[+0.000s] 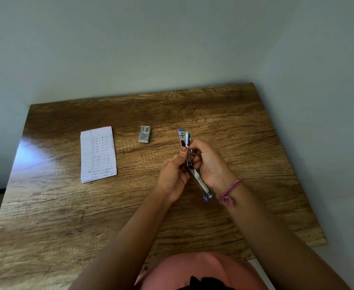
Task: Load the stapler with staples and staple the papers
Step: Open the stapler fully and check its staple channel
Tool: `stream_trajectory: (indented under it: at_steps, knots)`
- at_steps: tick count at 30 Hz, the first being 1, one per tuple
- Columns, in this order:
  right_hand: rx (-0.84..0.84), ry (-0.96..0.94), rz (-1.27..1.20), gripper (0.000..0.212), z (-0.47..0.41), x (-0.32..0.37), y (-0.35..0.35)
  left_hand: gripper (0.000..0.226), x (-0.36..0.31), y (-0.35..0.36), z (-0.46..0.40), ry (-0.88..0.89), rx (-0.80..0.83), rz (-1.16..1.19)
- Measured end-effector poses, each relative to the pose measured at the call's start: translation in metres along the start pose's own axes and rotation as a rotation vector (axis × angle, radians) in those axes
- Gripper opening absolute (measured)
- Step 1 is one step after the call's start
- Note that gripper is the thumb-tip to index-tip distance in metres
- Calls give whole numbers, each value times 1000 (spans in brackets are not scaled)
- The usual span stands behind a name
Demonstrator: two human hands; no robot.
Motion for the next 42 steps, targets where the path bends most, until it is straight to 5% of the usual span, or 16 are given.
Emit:
stream_trajectory:
  at_steps: [5, 30, 38, 42]
  knots:
    - [1, 26, -33, 30, 1, -6, -1, 22, 2, 1, 3, -17, -25, 56]
    - [63, 136, -107, 20, 5, -11, -1, 21, 11, 3, 12, -104, -89, 149]
    - [324, -70, -203, 44, 16, -5, 14, 23, -5, 2, 4, -85, -89, 250]
    - [352, -190, -156, 38, 21, -4, 10, 22, -5, 4, 6, -109, -70, 248]
Point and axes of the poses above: each hand's wrist, its own z-axis away from the middle knuckle, its own y-axis out of the palm, x = y × z, the point moved 9 cm from there along -z, towards the middle knuckle, and after that the axes turned 9 degrees about y, right-handed, at the moved point
